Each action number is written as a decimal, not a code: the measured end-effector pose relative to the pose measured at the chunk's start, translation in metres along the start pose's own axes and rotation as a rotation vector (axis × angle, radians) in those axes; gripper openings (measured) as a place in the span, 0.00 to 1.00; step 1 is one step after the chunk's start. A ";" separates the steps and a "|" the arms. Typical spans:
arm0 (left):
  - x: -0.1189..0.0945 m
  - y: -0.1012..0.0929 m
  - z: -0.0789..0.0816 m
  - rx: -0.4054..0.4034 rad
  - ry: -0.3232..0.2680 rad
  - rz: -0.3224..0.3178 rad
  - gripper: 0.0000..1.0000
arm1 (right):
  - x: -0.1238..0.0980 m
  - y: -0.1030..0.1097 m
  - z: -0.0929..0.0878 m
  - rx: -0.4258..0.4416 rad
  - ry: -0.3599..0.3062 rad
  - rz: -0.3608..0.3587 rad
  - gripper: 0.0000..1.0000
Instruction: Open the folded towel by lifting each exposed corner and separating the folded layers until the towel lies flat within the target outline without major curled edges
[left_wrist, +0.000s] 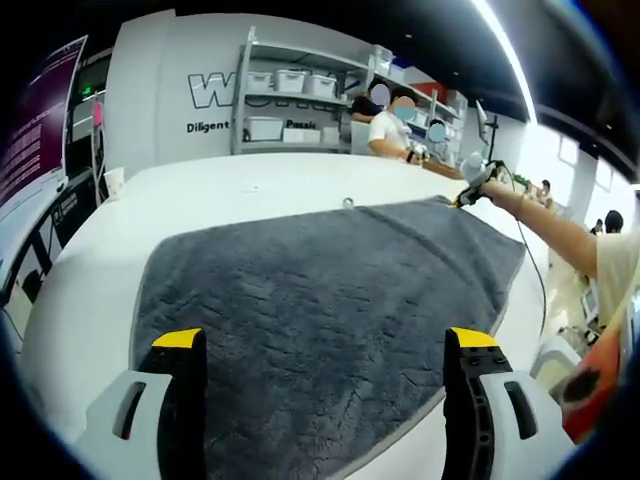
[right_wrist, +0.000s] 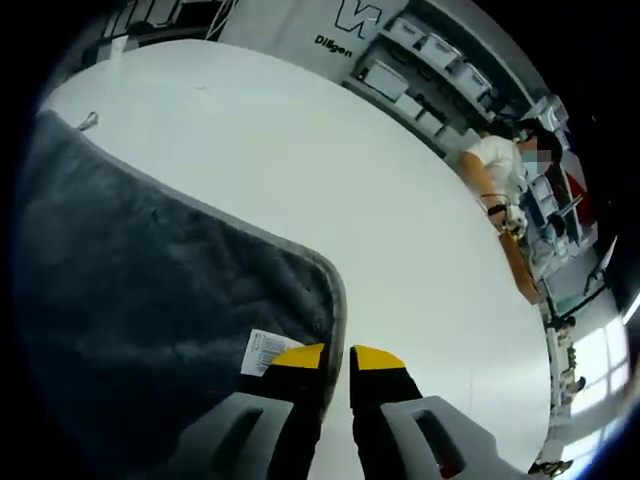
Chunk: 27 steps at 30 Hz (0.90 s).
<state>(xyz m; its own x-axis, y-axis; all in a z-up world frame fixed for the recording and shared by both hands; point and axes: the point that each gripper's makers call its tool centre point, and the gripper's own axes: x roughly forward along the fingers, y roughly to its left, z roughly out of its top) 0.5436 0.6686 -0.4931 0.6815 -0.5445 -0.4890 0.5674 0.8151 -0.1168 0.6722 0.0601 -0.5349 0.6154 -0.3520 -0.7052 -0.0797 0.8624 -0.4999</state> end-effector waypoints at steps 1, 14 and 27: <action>0.000 0.000 0.000 -0.001 0.001 0.002 0.96 | -0.001 -0.002 0.000 -0.006 0.006 -0.013 0.06; -0.003 -0.001 0.002 0.002 -0.004 0.005 0.96 | -0.046 -0.033 -0.004 0.079 -0.009 -0.114 0.63; -0.003 -0.008 0.002 0.013 0.004 0.003 0.96 | -0.117 0.002 -0.031 0.125 -0.104 0.082 0.89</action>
<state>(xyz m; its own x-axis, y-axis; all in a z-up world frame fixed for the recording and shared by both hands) 0.5380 0.6632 -0.4887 0.6814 -0.5408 -0.4932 0.5710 0.8143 -0.1040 0.5756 0.0915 -0.4685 0.6892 -0.2444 -0.6821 -0.0389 0.9275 -0.3717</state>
